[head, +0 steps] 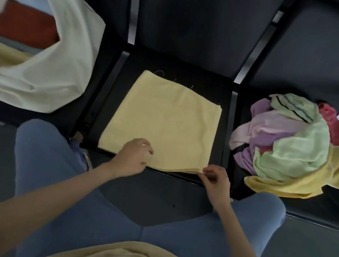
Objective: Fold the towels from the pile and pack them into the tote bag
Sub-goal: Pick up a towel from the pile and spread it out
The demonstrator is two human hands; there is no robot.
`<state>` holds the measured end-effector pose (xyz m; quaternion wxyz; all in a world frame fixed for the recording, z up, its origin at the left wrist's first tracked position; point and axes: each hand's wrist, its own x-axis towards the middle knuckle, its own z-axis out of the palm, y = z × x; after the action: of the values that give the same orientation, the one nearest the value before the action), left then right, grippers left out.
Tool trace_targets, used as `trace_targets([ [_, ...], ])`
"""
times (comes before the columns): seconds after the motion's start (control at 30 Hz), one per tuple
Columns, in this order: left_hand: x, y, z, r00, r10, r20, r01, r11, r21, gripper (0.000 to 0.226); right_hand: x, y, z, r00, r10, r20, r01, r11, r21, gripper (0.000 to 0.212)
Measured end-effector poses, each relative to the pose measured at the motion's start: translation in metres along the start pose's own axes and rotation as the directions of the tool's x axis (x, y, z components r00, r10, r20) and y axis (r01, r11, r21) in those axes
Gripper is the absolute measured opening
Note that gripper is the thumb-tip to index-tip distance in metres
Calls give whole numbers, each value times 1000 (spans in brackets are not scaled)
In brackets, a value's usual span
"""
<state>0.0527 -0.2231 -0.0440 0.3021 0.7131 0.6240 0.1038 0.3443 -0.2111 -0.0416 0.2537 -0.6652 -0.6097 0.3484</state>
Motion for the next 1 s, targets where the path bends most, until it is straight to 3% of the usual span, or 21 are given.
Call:
trace_targets([
  [0.13, 27, 64, 37, 964, 261, 53, -248, 952, -177, 44, 11, -2, -8, 999, -39, 38, 40, 999, -11, 15],
  [0.27, 47, 94, 61, 968, 249, 1, -242, 943, -229, 33, 23, -9, -22, 980, -43, 196, 43, 999, 6, 24],
  [0.37, 56, 96, 66, 974, 225, -9, -218, 937, -273, 15, 44, -10, -28, 956, -3, 294, -18, 997, 69, 16],
  [0.43, 58, 97, 65, 980, 196, -26, -194, 934, -300, 10, 73, -8, -26, 967, 48, 251, -72, 993, 89, 6],
  [0.53, 59, 99, 63, 983, 181, -32, -181, 923, -341, 11, 143, 7, -16, 985, 154, 78, -159, 986, 55, 27],
  [0.63, 61, 99, 60, 982, 189, 1, -176, 918, -355, 11, 205, 7, -5, 976, 211, -52, -211, 977, 8, 31],
  [0.9, 67, 94, 52, 985, 95, 142, -28, 909, -416, 10, 269, -4, 16, 947, 285, -149, -302, 947, -110, 45],
  [1.0, 71, 97, 46, 978, 49, 204, 50, 889, -455, 10, 268, -8, 11, 958, 261, -117, -279, 944, -177, 18],
])
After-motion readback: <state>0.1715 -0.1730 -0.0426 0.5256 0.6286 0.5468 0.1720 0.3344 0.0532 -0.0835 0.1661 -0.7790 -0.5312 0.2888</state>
